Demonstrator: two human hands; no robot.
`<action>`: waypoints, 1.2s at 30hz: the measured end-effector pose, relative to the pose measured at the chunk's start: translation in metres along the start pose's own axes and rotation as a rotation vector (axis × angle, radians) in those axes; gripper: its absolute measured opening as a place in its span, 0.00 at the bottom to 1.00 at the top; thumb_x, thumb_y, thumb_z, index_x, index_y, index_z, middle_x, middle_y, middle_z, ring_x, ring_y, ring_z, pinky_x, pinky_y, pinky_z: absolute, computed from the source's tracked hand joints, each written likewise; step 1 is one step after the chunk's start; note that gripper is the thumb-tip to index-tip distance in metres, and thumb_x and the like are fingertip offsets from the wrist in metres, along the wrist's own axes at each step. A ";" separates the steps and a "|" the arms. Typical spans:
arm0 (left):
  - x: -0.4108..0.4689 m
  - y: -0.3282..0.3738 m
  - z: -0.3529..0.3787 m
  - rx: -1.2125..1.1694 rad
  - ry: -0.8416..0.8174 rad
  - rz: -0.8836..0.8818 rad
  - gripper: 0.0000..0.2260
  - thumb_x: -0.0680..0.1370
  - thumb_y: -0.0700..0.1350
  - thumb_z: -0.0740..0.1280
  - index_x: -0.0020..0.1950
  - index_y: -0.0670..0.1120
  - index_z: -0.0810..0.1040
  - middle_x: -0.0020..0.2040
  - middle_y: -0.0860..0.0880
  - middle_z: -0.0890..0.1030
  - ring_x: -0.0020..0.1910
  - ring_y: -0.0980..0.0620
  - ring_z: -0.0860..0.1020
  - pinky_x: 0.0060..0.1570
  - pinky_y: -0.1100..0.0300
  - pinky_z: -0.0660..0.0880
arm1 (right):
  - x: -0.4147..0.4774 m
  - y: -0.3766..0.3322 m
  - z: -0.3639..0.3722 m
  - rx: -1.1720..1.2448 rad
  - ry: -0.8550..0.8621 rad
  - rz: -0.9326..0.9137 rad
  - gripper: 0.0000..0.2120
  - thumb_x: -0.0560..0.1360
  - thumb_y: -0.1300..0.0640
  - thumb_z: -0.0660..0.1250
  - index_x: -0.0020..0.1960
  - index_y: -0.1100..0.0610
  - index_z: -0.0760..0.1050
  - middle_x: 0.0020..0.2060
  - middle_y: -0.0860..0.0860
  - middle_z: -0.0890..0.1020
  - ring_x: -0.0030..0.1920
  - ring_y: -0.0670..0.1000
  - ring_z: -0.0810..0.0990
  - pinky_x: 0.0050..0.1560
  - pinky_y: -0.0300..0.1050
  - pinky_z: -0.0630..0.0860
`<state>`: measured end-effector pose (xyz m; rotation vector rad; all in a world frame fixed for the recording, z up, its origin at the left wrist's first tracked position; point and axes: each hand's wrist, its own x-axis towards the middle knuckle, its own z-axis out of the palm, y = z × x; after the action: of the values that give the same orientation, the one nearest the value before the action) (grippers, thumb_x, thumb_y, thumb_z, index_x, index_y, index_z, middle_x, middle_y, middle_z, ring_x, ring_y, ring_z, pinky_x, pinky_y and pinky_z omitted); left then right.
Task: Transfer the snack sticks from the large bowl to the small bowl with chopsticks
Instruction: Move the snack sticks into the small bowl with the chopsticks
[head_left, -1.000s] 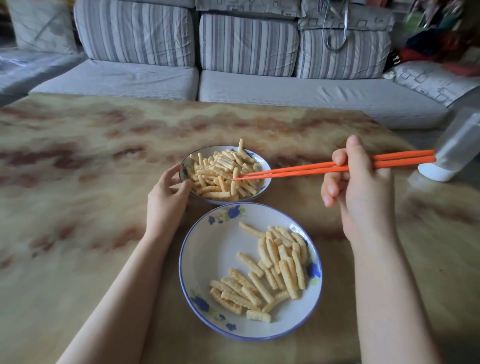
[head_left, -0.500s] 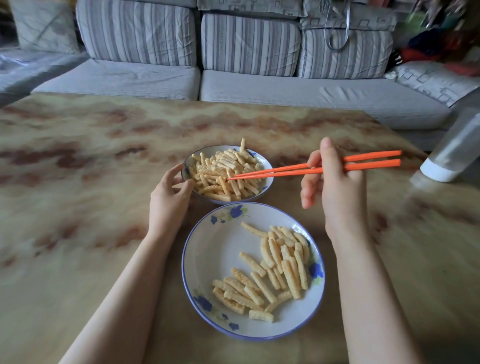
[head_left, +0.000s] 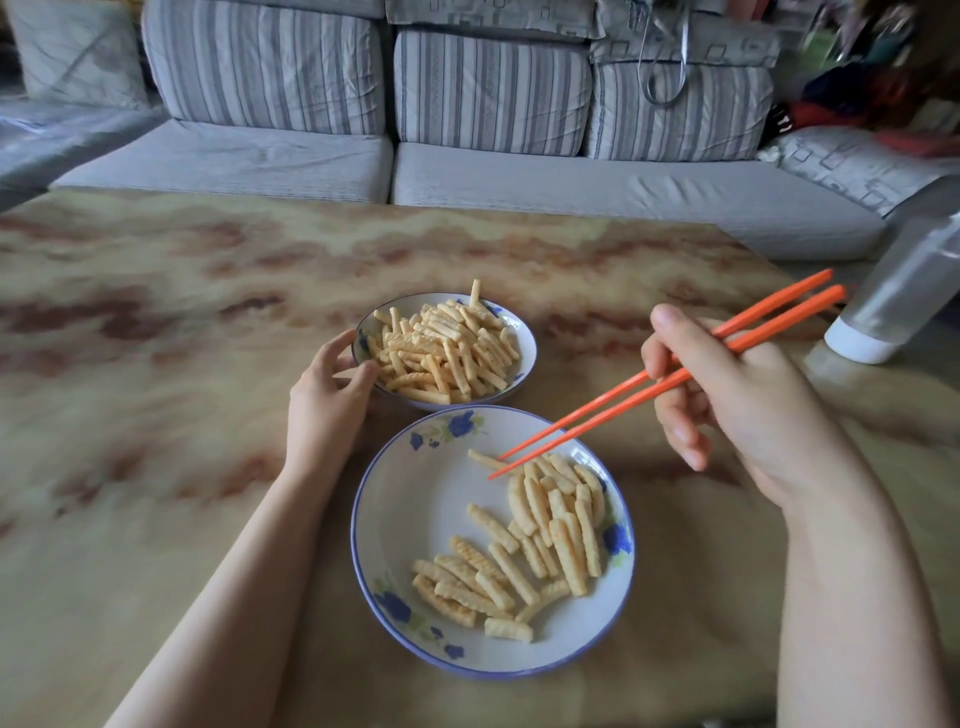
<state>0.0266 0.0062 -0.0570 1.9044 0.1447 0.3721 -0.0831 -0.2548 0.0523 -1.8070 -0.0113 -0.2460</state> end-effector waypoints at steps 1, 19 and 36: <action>0.000 0.000 0.000 0.001 0.001 -0.002 0.18 0.78 0.42 0.65 0.67 0.51 0.75 0.51 0.50 0.81 0.30 0.67 0.77 0.32 0.79 0.67 | 0.000 0.001 0.001 -0.004 -0.005 0.008 0.19 0.80 0.49 0.58 0.36 0.59 0.70 0.17 0.53 0.68 0.16 0.53 0.64 0.19 0.37 0.60; -0.001 0.001 0.000 -0.012 -0.001 -0.020 0.18 0.77 0.42 0.65 0.68 0.51 0.75 0.52 0.50 0.81 0.39 0.57 0.79 0.39 0.74 0.71 | 0.017 0.008 0.023 0.381 0.511 -0.114 0.18 0.82 0.55 0.58 0.34 0.56 0.66 0.22 0.44 0.73 0.17 0.47 0.66 0.19 0.38 0.60; 0.000 -0.001 0.000 -0.023 -0.006 -0.025 0.18 0.77 0.43 0.65 0.68 0.51 0.75 0.50 0.52 0.80 0.40 0.52 0.80 0.43 0.64 0.73 | 0.026 0.020 0.038 0.292 0.434 -0.063 0.19 0.82 0.51 0.57 0.34 0.57 0.69 0.16 0.50 0.69 0.16 0.51 0.66 0.20 0.37 0.60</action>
<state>0.0267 0.0059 -0.0577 1.8789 0.1593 0.3492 -0.0489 -0.2267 0.0292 -1.4360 0.1932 -0.6439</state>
